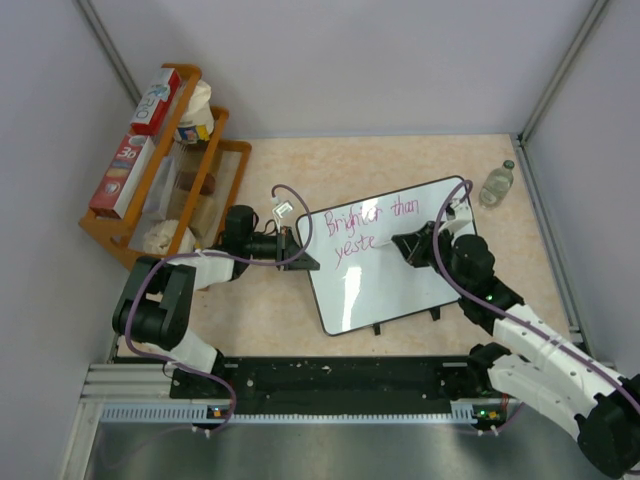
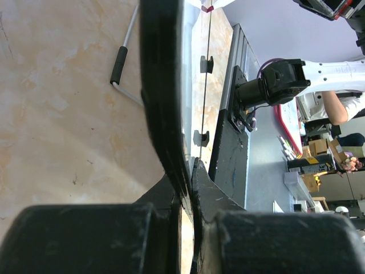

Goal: Write a sentence on the whiteboard
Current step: Write with the whiteboard marker on the whiteboard.

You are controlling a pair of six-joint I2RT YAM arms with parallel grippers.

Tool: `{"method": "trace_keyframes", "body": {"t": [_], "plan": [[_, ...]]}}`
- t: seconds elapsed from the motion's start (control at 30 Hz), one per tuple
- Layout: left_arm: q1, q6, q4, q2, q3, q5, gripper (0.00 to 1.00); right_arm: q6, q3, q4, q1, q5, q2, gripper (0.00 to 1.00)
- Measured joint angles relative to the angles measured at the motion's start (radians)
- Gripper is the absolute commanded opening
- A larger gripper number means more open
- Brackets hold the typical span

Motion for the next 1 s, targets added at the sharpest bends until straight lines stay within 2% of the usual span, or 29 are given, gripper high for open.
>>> {"method": "trace_keyframes", "body": {"t": [0.37, 1.0], "plan": [[0.0, 0.0, 0.0, 0.0, 0.0, -0.002, 0.0, -0.011, 0.006, -0.017, 0.0, 0.018, -0.007, 0.0], [0.0, 0.008, 0.004, 0.0, 0.0, 0.005, 0.0, -0.064, 0.116, -0.051, -0.009, 0.041, 0.017, 0.0]]}}
